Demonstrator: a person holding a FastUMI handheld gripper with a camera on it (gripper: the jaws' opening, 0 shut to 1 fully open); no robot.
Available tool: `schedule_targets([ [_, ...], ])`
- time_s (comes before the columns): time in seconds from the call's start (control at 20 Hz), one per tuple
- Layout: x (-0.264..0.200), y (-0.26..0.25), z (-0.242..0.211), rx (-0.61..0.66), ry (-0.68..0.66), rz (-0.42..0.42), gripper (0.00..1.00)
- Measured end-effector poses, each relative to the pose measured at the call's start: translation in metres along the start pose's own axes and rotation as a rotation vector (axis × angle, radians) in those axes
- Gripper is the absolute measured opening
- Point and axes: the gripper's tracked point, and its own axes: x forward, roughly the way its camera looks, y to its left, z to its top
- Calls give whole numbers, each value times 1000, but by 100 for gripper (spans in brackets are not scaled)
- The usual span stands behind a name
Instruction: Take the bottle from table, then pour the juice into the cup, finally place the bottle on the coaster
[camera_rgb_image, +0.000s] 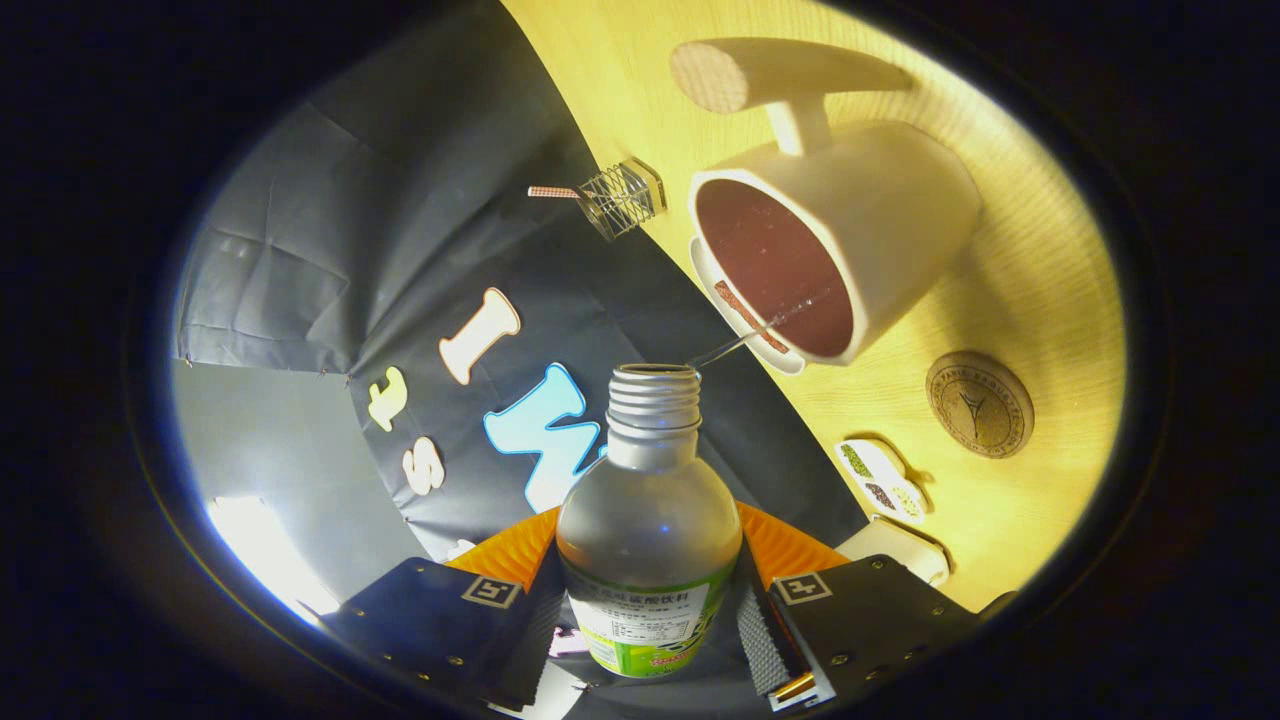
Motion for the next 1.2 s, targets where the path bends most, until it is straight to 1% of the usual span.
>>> schedule_targets([
  [0.25, 3, -1, 9, 7, -12, -3, 77],
  [0.7, 3, -6, 15, -22, -18, -11, 77],
  [0.95, 2, -4, 17, -46, -18, -1, 77],
  [1.1, 4, -8, 16, -89, -3, 0, 77],
  [1.2, 2, -14, 13, -157, 8, -22, 77],
])
